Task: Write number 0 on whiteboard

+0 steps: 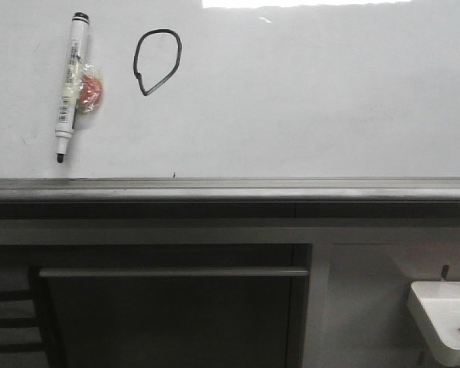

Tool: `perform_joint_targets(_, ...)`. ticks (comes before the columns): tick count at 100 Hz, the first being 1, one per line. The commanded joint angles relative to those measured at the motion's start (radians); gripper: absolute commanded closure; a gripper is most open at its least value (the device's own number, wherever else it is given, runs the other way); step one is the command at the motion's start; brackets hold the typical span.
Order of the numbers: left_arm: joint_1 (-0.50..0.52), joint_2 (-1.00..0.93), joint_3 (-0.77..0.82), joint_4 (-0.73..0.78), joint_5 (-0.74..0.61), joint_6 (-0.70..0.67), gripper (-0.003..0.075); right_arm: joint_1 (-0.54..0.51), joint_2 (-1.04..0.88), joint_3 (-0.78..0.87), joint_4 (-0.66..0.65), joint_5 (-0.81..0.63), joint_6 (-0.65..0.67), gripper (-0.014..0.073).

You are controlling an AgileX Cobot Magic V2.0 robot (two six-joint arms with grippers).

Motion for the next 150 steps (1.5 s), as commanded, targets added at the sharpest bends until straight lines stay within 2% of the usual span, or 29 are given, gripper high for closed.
perform_joint_targets(1, 0.002, -0.026, 0.011, -0.009, -0.053, -0.006, 0.0741, -0.088, 0.009, -0.023, 0.0, -0.086, 0.021, 0.065)
perform_joint_targets(13, 0.002, -0.026, 0.011, -0.009, -0.053, -0.006, 0.0741, -0.184, 0.009, -0.021, -0.007, -0.086, 0.031, 0.065)
perform_joint_targets(28, 0.002, -0.026, 0.011, -0.009, -0.053, -0.006, 0.0741, -0.251, -0.001, 0.017, -0.111, -0.106, 0.033, 0.065)
perform_joint_targets(43, 0.002, -0.026, 0.011, -0.009, -0.053, -0.006, 0.0741, -0.268, -0.035, 0.102, -0.128, -0.117, 0.085, 0.065)
perform_joint_targets(63, 0.002, -0.026, 0.011, -0.009, -0.053, -0.006, 0.0741, -0.268, -0.125, 0.299, -0.177, -0.184, 0.203, 0.065)
perform_joint_targets(76, 0.002, -0.026, 0.011, -0.009, -0.053, -0.006, 0.0741, -0.268, -0.203, 0.413, -0.179, -0.19, 0.206, 0.065)
perform_joint_targets(80, 0.002, -0.026, 0.011, -0.009, -0.053, -0.006, 0.0741, -0.269, -0.226, 0.407, -0.189, -0.103, 0.206, 0.065)
perform_joint_targets(105, 0.002, -0.026, 0.011, -0.009, -0.053, -0.006, 0.0741, -0.27, -0.223, 0.409, -0.204, 0.06, 0.206, 0.065)
perform_joint_targets(150, 0.002, -0.026, 0.011, -0.009, -0.053, -0.006, 0.0741, -0.27, -0.223, 0.409, -0.204, 0.057, 0.206, 0.065)
